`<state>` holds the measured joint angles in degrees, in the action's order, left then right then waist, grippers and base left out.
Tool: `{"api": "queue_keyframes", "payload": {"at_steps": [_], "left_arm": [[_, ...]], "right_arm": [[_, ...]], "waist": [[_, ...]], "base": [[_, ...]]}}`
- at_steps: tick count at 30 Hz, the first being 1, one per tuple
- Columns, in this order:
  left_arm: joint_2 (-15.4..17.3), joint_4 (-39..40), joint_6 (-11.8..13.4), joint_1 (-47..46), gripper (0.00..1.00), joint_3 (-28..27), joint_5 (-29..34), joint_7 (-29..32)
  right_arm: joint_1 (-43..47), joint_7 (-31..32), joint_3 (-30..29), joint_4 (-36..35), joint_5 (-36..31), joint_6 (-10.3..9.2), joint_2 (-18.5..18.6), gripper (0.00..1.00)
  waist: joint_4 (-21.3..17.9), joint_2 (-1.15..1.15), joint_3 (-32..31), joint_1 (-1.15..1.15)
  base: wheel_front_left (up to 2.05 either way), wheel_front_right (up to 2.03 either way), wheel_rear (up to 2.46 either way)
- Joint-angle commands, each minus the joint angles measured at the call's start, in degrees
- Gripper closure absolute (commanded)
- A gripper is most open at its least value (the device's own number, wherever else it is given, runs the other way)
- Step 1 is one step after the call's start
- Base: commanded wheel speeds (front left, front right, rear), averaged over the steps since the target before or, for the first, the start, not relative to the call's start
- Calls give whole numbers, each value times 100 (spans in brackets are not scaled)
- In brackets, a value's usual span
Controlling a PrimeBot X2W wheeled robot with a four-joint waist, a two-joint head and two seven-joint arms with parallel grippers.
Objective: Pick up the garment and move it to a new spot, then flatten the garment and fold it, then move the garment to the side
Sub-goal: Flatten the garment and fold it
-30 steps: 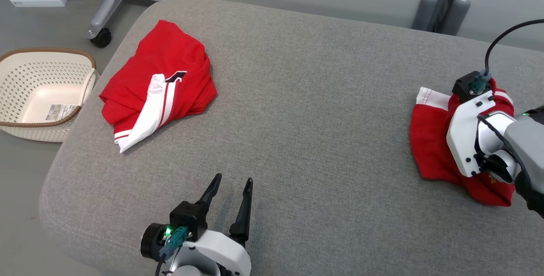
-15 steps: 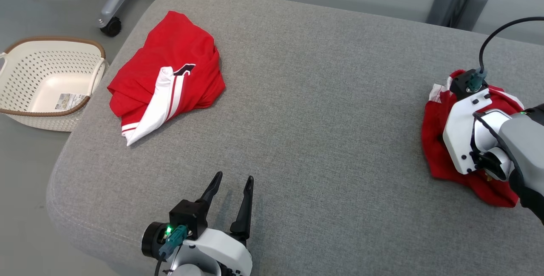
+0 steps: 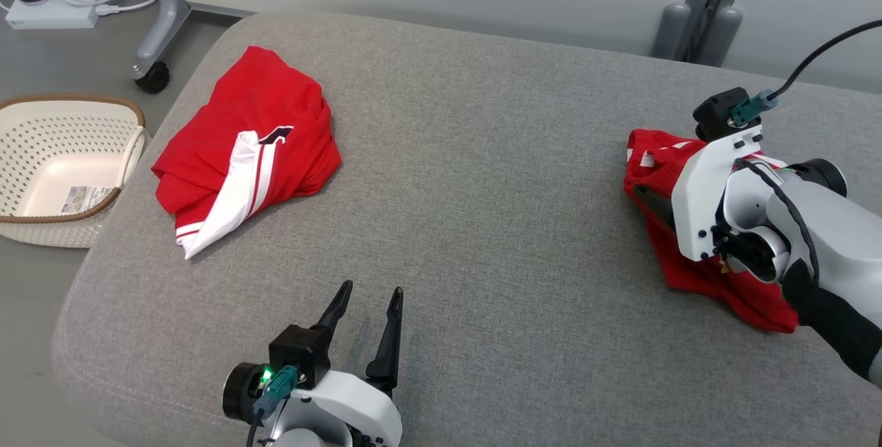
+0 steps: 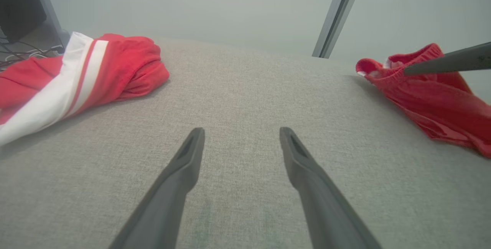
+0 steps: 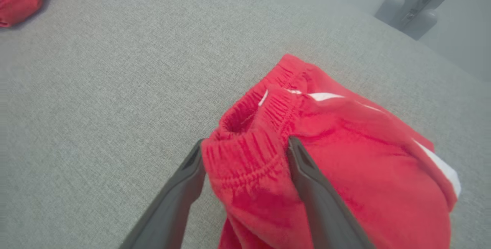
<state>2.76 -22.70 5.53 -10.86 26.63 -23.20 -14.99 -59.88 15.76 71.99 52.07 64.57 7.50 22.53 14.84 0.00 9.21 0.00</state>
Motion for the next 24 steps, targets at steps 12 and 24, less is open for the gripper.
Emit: {"api": "queue_keyframes", "payload": {"at_steps": [12,24], "left_arm": [[27,-23,-96,220,0,-306,234,-26],[25,621,-52,410,0,-879,408,-25]], "right_arm": [[-73,-1077,22,-263,298,-1,261,0],[323,-3084,-532,-29,-34,-1,621,0]], "waist": [[-624,0,-458,0],[-1247,0,-845,0]], "base": [[0,0,0],[0,0,0]]}}
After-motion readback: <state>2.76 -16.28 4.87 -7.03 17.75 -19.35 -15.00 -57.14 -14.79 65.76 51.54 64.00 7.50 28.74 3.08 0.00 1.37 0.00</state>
